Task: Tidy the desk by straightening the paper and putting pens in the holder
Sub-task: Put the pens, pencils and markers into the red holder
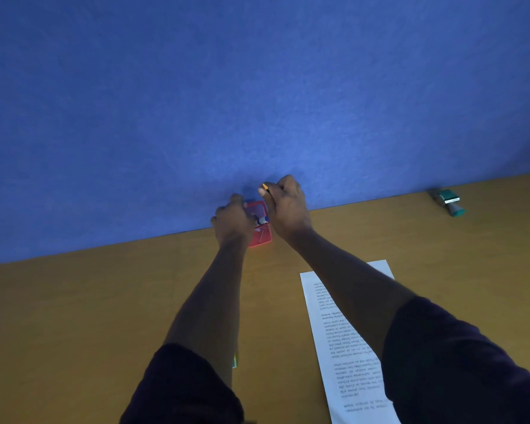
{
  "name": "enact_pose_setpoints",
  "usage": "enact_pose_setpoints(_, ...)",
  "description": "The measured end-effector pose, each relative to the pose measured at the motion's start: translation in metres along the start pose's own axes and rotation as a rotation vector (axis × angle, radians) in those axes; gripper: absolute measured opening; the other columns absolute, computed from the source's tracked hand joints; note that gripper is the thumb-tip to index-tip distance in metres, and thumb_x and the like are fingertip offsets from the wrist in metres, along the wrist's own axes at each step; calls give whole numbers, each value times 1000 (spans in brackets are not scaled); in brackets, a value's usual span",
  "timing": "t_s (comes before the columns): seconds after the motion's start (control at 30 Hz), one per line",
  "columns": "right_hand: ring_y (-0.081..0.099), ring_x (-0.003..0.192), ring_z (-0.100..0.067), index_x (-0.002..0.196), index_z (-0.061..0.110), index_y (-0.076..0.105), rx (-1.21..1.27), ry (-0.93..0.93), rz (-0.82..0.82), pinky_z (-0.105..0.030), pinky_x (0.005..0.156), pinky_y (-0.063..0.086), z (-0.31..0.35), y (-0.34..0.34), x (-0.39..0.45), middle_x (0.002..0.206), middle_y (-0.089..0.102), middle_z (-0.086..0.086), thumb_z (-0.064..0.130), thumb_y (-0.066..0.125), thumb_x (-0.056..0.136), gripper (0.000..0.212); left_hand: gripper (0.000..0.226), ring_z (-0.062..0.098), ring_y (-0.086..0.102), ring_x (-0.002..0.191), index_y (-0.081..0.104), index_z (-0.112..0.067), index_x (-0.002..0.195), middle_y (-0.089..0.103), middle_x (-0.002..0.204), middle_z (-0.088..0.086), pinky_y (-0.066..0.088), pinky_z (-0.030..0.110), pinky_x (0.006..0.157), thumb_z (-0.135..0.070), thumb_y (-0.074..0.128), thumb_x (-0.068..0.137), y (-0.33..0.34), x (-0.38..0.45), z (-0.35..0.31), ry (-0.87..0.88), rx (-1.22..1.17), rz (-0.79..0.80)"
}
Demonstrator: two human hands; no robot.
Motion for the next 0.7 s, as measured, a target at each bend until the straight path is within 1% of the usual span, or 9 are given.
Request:
enact_pose_setpoints(0.1, 57, 91, -31, 114, 9, 68, 71, 13, 77, -39, 81, 49, -2, 5, 0, 102, 56, -15, 26, 50, 101, 28, 22, 38, 59, 101, 56, -15, 114, 69, 99, 11, 38, 42, 83, -17, 54, 91, -2, -3, 0, 10, 5, -15)
enact_pose_setpoints(0.17, 59, 94, -30, 111, 9, 69, 79, 33, 144, -39, 81, 51, -6, 11, -2, 104, 57, -14, 22, 51, 99, 25, 22, 37, 59, 100, 58, -14, 113, 69, 100, 11, 39, 42, 84, -17, 54, 91, -5, -9, 1, 12, -10, -44)
enact_pose_setpoints(0.3, 60, 91, -32, 103, 6, 69, 93, 127, 251, -43, 81, 51, -13, 20, -7, 104, 58, -16, 14, 51, 97, 21, 20, 36, 58, 102, 61, -12, 111, 67, 107, 10, 43, 44, 86, -16, 52, 93, -13, -24, 2, 27, -46, -96)
enact_pose_setpoints(0.37, 61, 92, -34, 104, 5, 68, 91, 166, 284, -42, 81, 51, -12, 22, -8, 107, 58, -17, 10, 51, 95, 20, 19, 36, 58, 101, 62, -11, 109, 66, 107, 11, 46, 45, 84, -15, 53, 92, -17, -34, 2, 36, -44, -123)
enact_pose_setpoints(0.43, 61, 92, -34, 104, 4, 67, 86, 207, 308, -41, 81, 52, -10, 23, -8, 108, 59, -17, 7, 49, 94, 21, 17, 36, 58, 100, 62, -11, 105, 66, 105, 11, 45, 44, 81, -16, 56, 91, -21, -44, 3, 28, -44, -158)
enact_pose_setpoints(0.57, 62, 95, -34, 99, 3, 66, 61, 242, 383, -35, 76, 49, -5, 25, -9, 106, 62, -18, 9, 51, 92, 17, 26, 33, 57, 106, 61, -13, 111, 65, 110, 8, 45, 44, 88, -18, 58, 85, -28, -60, 11, -4, -29, -149)
enact_pose_setpoints(0.6, 61, 98, -36, 103, 3, 65, 65, 255, 400, -35, 77, 47, -3, 26, -10, 107, 63, -19, 11, 53, 93, 18, 28, 32, 57, 108, 61, -13, 112, 64, 111, 8, 45, 44, 89, -17, 58, 85, -30, -63, 14, -10, -25, -139)
enact_pose_setpoints(0.63, 60, 104, -37, 111, 2, 62, 80, 275, 411, -36, 80, 47, -2, 26, -10, 111, 63, -21, 13, 54, 93, 23, 29, 32, 57, 109, 61, -14, 113, 64, 112, 7, 45, 44, 90, -18, 58, 84, -32, -66, 16, -15, -28, -133)
enact_pose_setpoints(0.7, 56, 116, -37, 136, 3, 46, 114, 328, 414, -40, 92, 46, -2, 23, -10, 122, 60, -23, 18, 55, 94, 45, 26, 33, 57, 108, 62, -15, 111, 64, 111, 8, 47, 45, 90, -19, 59, 85, -36, -73, 20, -8, -39, -135)
Point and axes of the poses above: each hand's wrist, its own x-axis towards the middle knuckle, its own y-axis out of the palm, z = x × y, the point moved 5 cm from there along x, towards the middle knuckle
